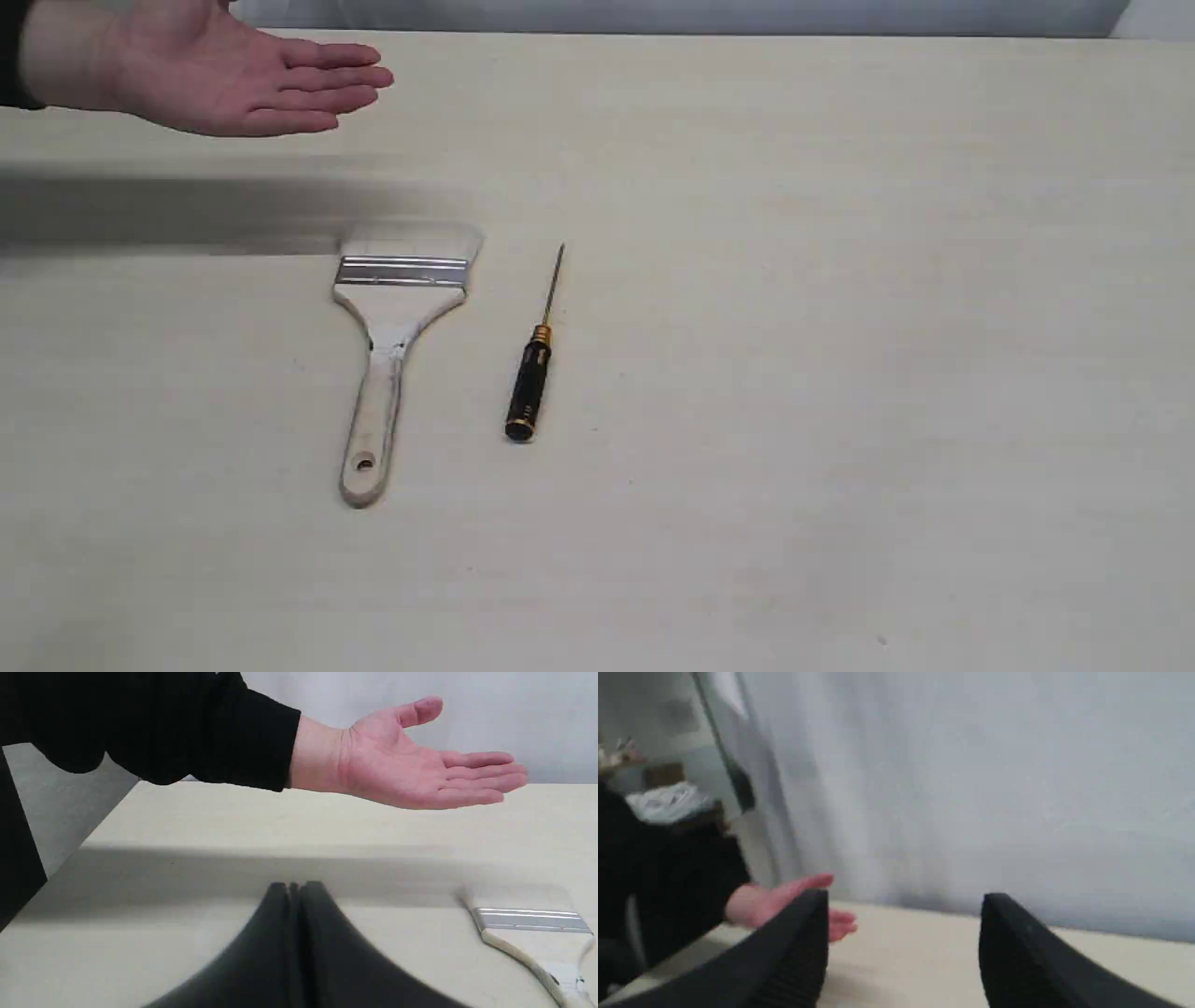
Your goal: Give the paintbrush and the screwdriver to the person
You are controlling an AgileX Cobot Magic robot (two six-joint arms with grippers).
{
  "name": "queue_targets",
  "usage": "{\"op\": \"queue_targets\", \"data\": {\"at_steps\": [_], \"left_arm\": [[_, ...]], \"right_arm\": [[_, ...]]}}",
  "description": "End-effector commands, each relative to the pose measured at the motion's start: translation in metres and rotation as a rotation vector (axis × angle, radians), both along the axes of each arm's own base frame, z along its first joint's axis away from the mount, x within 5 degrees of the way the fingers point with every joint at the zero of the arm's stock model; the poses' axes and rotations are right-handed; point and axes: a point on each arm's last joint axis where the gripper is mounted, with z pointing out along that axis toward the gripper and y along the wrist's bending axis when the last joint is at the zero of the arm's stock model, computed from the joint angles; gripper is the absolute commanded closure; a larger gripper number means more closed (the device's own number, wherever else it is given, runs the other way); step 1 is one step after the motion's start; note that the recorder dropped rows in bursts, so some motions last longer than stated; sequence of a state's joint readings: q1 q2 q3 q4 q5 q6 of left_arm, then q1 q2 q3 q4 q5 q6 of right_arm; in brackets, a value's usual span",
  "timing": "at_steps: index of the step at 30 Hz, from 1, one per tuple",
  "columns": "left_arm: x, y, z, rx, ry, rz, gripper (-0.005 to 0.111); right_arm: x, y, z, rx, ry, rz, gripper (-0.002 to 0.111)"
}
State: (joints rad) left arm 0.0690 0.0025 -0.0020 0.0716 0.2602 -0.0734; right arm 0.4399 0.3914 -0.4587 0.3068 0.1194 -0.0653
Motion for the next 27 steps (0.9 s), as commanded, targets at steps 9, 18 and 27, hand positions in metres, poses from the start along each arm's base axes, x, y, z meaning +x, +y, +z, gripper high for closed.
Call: {"op": "queue_targets", "data": {"at_steps": [9, 18, 27], "left_arm": [[0.000, 0.000, 0.000, -0.003, -0.012, -0.006, 0.107], [0.000, 0.000, 0.000, -0.006, -0.010, -0.006, 0.107], [0.000, 0.000, 0.000, -0.006, -0.010, -0.006, 0.107]], "right_arm": [[0.127, 0.107, 0.042, -0.393, 0.542, 0.264, 0.057], [0.213, 0.157, -0.008, -0.553, 0.913, 0.210, 0.057], [0.243, 0.224, -0.103, -0.715, 1.072, 0.230, 0.057]]}}
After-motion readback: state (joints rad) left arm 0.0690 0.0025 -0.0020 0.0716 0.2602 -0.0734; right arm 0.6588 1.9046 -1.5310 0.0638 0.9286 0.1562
